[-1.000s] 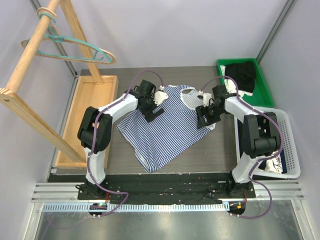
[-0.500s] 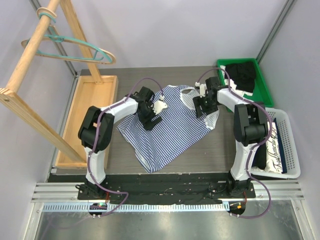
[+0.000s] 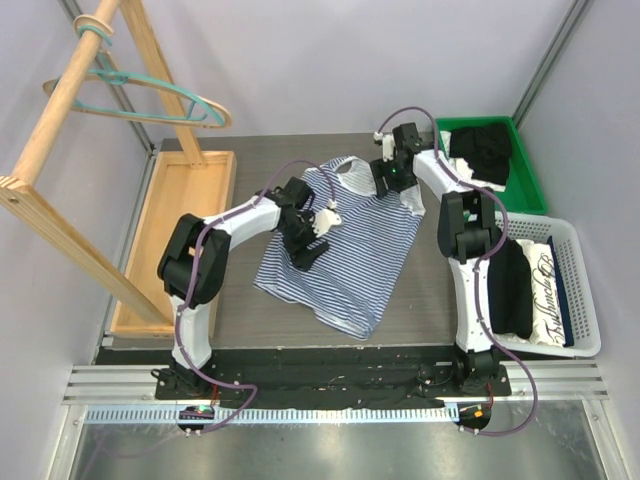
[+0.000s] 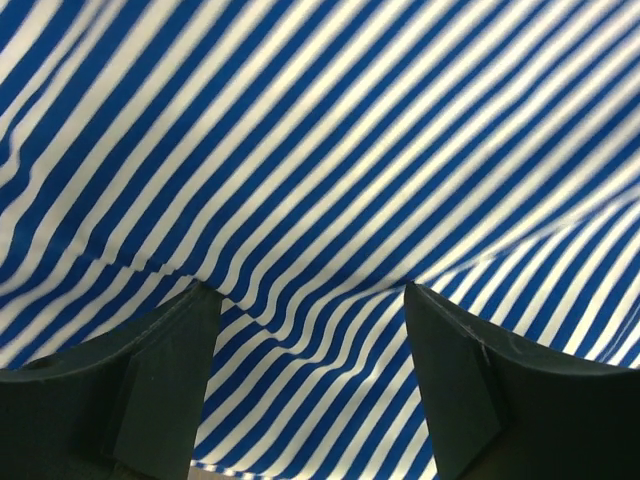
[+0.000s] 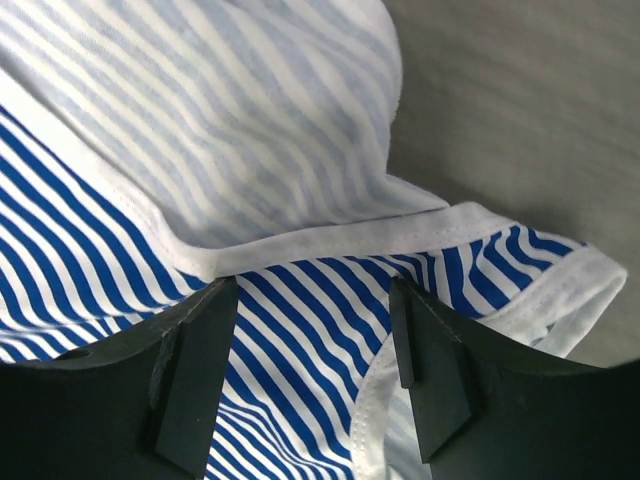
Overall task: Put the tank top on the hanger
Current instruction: Adjust the tank top at the center of the board.
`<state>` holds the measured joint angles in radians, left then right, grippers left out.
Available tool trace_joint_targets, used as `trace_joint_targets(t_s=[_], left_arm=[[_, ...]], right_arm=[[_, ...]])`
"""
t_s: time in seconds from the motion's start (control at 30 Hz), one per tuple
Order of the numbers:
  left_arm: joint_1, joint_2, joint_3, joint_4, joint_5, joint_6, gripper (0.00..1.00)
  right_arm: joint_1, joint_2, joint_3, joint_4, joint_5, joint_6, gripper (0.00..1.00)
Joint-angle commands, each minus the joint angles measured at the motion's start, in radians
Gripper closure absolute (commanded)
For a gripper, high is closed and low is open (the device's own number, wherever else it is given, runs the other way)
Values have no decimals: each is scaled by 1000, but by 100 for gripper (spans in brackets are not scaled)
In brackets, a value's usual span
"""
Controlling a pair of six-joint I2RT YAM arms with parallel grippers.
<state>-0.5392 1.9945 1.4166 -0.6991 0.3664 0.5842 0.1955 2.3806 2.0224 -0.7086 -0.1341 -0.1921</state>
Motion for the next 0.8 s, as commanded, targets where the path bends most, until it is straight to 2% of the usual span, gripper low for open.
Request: trace_joint_targets(t_s=[0.0, 0.1, 0.23, 0.37, 0.43, 0.57, 0.77], left_arm=[[-91, 10, -54, -129, 85, 0, 23], [-151, 10, -64, -152, 95, 3, 24], [-154, -63, -56, -114, 161, -70, 22], [-122, -186, -33, -80, 187, -106, 15], [-102, -233, -15, -77, 192, -113, 11], [-53, -347, 19, -48, 177, -161, 0], [119, -401, -13, 70, 60, -297, 0]], right_arm=[[59, 118, 243, -104, -55, -30, 30], [108, 140, 333, -135, -52, -62, 29], [128, 48, 316, -105, -25, -34, 27], [87, -170, 82, 74, -33, 20, 25], [67, -283, 29, 106, -59, 42, 24], [16, -425, -81, 98, -97, 36, 21], [-27, -581, -331, 89, -136, -13, 20]])
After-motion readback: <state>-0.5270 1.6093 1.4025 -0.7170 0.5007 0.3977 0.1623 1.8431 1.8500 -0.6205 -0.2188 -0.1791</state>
